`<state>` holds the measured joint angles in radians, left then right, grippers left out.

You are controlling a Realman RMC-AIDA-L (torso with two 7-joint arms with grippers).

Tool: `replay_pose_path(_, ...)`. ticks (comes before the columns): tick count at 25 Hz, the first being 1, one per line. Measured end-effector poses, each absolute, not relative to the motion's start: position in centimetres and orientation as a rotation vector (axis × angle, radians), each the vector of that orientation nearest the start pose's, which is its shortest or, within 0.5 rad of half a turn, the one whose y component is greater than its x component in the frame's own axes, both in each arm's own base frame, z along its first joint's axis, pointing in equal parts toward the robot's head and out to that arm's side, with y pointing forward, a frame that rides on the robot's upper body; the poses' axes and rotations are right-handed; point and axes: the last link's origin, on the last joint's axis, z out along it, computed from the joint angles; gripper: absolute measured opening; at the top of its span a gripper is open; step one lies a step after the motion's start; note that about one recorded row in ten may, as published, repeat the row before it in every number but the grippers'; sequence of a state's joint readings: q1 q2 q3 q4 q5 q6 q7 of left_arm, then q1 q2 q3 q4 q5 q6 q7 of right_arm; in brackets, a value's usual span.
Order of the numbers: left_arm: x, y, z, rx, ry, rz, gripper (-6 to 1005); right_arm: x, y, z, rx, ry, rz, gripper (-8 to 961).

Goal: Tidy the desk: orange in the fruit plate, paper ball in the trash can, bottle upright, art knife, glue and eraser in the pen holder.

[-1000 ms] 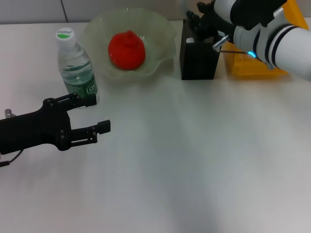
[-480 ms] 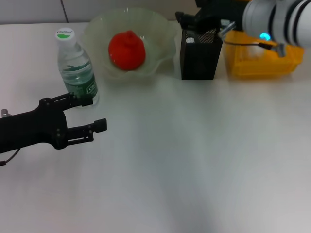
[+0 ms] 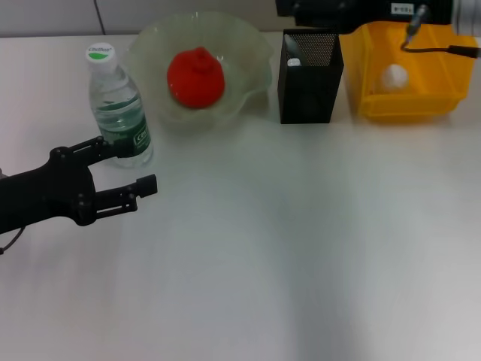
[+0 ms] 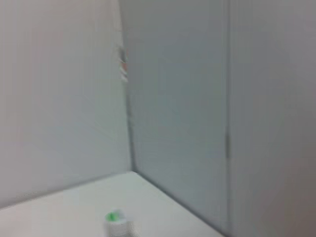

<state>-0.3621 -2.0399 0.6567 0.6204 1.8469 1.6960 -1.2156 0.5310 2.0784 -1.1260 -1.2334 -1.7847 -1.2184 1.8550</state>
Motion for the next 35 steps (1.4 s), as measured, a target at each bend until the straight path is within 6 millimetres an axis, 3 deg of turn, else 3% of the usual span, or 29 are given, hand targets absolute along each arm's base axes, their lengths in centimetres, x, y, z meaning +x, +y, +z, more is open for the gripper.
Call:
replay_pose_path(9,-30.3,27.5,2.5,-2.598,-0.584,-0.884,814,19.9,35.6,1.7,-2.560,0.281,0.889,597)
replay_pose_path(12,-30.4,27.3,2.5,-2.610,-0.590,-0.881,814,21.3,34.0,0.6,-2.581,0.272,0.950,597)
replay_pose_path(19,-30.4,26.7,3.6,-2.680,-0.584,-0.884,815,22.8,31.2,-1.7,-2.760,0.293,0.907,600)
replay_pose_path(24,-30.3,26.9,4.1,-2.739,-0.596,-0.835,815,23.8,29.7,-3.1,-2.843,0.274,0.880,747)
replay_pose_path(35,-29.6,27.2,4.2,-2.847,-0.552,-0.771,811,25.9,28.2,-2.6,-2.845,0.301,0.845,783)
